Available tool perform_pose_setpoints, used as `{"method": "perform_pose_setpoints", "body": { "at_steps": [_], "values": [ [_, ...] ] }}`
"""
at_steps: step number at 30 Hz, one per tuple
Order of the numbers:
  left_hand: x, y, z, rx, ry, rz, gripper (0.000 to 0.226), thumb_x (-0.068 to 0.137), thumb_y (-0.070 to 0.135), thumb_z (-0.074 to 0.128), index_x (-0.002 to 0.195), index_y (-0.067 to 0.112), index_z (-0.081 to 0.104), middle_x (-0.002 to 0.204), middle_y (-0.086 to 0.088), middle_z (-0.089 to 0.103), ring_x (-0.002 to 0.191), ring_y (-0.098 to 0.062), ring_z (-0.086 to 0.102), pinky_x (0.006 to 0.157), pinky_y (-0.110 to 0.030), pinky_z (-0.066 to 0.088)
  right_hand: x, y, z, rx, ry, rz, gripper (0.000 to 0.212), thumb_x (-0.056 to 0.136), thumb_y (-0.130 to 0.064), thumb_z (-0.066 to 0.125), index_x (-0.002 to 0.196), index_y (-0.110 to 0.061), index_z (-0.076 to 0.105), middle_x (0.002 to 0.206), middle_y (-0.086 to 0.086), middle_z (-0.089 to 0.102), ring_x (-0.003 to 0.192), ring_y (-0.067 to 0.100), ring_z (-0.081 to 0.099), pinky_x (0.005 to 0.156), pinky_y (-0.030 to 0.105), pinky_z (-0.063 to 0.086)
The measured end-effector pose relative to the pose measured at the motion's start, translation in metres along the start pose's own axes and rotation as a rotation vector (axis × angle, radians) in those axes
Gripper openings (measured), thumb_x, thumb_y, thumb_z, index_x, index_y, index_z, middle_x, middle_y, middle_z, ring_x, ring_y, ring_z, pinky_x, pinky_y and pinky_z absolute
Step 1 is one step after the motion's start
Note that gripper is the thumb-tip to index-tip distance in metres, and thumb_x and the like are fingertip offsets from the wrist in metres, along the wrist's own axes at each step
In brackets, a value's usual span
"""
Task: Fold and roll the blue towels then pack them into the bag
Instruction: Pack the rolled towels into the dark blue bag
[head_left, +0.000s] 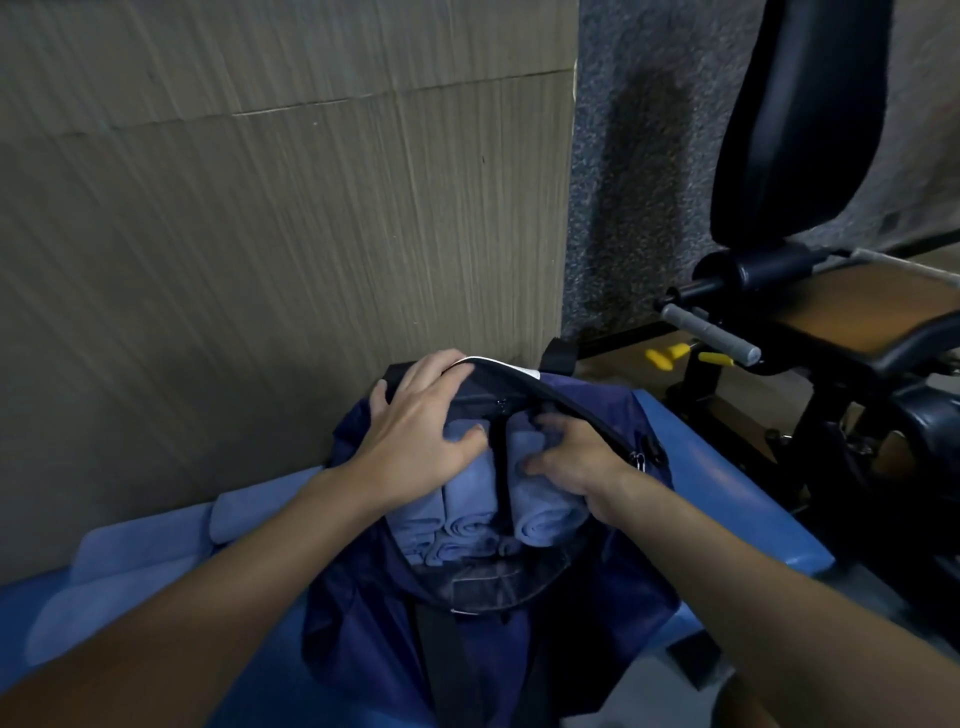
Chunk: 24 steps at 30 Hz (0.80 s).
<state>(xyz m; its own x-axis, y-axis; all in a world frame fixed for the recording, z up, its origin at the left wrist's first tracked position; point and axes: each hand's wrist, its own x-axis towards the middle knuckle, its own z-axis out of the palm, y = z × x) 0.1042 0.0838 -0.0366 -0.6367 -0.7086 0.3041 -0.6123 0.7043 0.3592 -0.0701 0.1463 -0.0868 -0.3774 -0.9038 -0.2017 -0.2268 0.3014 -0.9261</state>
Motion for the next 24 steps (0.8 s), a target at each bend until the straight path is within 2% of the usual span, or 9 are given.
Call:
{"method": "perform_pose_setpoints", "body": {
  "at_steps": [3, 6, 10, 13, 16, 20, 24],
  "values": [
    [0.000, -0.002, -0.005, -0.041, -0.016, -0.008, 0.067, 0.086, 0.043, 0.048, 0.149, 0.024, 0.033, 0.153, 0.019, 0.020, 0.143, -0.002, 0.014, 0.117, -0.059, 0.006, 0.017, 0.008, 0.003, -0.060, 0.030, 0.000, 0.060, 0.079, -0.001, 0.070, 0.134, -0.015, 0.051, 0.118, 0.004, 0.058, 0.115, 0.028, 0.055, 0.095, 0.034, 0.048],
    [0.001, -0.004, -0.007, -0.065, -0.018, 0.004, 0.069, 0.082, 0.044, 0.042, 0.147, 0.023, 0.036, 0.151, 0.020, 0.022, 0.142, -0.001, 0.016, 0.117, -0.059, 0.010, 0.026, 0.015, 0.011, -0.089, 0.041, 0.015, 0.054, 0.082, -0.002, 0.065, 0.132, -0.018, 0.052, 0.122, 0.006, 0.059, 0.110, 0.027, 0.056, 0.091, 0.032, 0.049],
    [0.002, -0.009, -0.008, -0.083, -0.024, 0.009, 0.069, 0.082, 0.045, 0.040, 0.147, 0.023, 0.036, 0.151, 0.019, 0.024, 0.142, -0.002, 0.018, 0.117, -0.058, 0.012, 0.030, 0.020, 0.026, 0.129, 0.014, 0.013, 0.060, 0.080, 0.002, 0.068, 0.134, -0.018, 0.051, 0.118, 0.004, 0.059, 0.101, 0.020, 0.059, 0.078, 0.027, 0.051],
    [0.000, -0.010, -0.007, -0.088, -0.034, 0.012, 0.070, 0.082, 0.046, 0.041, 0.148, 0.022, 0.037, 0.150, 0.019, 0.025, 0.142, -0.001, 0.018, 0.117, -0.057, 0.012, 0.032, 0.027, 0.029, 0.096, 0.035, 0.027, 0.063, 0.080, 0.001, 0.069, 0.136, -0.016, 0.049, 0.121, 0.005, 0.056, 0.103, 0.021, 0.057, 0.083, 0.027, 0.049],
    [-0.001, -0.012, -0.006, -0.090, -0.037, 0.025, 0.067, 0.085, 0.045, 0.043, 0.148, 0.022, 0.037, 0.150, 0.019, 0.026, 0.141, -0.001, 0.018, 0.117, -0.058, 0.012, 0.035, 0.027, 0.032, 0.147, 0.021, 0.043, 0.064, 0.077, -0.002, 0.073, 0.135, -0.018, 0.050, 0.117, 0.005, 0.059, 0.106, 0.024, 0.060, 0.090, 0.034, 0.053],
    [-0.003, -0.016, -0.004, -0.101, -0.045, 0.014, 0.066, 0.086, 0.045, 0.042, 0.148, 0.022, 0.039, 0.149, 0.020, 0.027, 0.140, 0.001, 0.019, 0.117, -0.057, 0.013, 0.035, 0.029, 0.036, 0.092, 0.084, -0.039, 0.064, 0.077, -0.007, 0.075, 0.134, -0.016, 0.048, 0.116, 0.002, 0.062, 0.111, 0.023, 0.060, 0.097, 0.036, 0.050],
    [-0.004, -0.023, -0.001, -0.094, -0.037, 0.027, 0.067, 0.084, 0.047, 0.042, 0.147, 0.023, 0.040, 0.149, 0.019, 0.028, 0.141, -0.001, 0.021, 0.117, -0.056, 0.016, 0.033, 0.032, 0.038, 0.034, 0.117, -0.051, 0.060, 0.078, -0.008, 0.075, 0.131, -0.014, 0.050, 0.115, 0.003, 0.063, 0.103, 0.019, 0.060, 0.091, 0.031, 0.051]
  ]
}}
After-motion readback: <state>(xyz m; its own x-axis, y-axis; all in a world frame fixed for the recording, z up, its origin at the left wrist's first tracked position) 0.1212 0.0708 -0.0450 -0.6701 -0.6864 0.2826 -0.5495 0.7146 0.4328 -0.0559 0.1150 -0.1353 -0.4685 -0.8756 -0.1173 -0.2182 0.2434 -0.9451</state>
